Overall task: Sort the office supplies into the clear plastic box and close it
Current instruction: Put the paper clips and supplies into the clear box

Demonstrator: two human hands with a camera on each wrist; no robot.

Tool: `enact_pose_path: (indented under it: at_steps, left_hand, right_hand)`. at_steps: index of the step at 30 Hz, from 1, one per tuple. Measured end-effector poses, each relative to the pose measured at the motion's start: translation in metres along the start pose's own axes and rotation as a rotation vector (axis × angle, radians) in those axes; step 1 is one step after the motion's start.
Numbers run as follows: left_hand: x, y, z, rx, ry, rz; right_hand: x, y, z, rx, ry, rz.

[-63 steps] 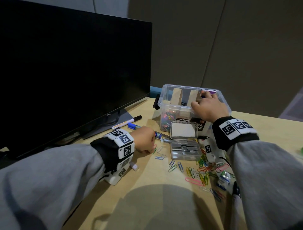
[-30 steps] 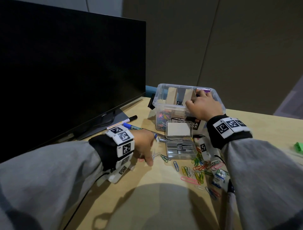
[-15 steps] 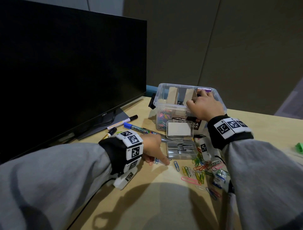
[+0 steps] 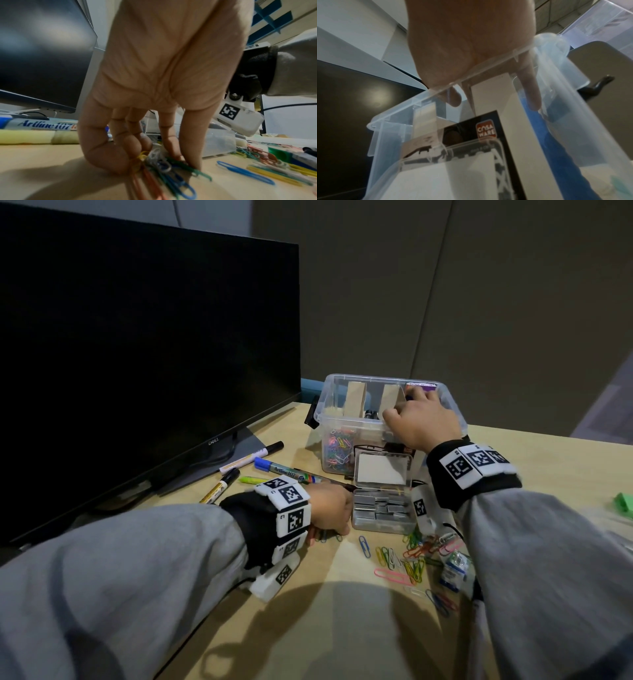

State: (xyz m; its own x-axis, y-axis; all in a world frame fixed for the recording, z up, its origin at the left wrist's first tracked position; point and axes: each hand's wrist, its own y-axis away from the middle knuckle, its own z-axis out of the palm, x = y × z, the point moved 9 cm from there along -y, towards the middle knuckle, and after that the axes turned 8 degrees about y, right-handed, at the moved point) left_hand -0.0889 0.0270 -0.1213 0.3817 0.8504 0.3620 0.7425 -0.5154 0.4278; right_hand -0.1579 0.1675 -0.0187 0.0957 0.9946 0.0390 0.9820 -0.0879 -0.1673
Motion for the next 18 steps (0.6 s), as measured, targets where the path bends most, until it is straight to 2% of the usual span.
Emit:
enact_pose_path:
  at_steps: [5,8,13,18]
  left_hand:
    - [-0.018,-0.001,-0.003,-0.046,0.012,-0.031]
    - [-0.034,0.003,-0.013,-0.015,-0.004,-0.052]
    - [-0.061,0.009,-0.030,0.042,0.133,-0.166]
    - [-0.067,0.015,-0.009,-0.096,0.200,-0.229]
  right_hand:
    - [0.000,0.000,0.000,-0.011,0.007,0.002]
    - [-0.001,0.000,0.000,-0.009,0.007,0.003]
    - [-0.001,0.001,0.000,-0.012,0.005,0.004]
    - [-0.001,0.001,0.000,-0.008,0.008,0.005]
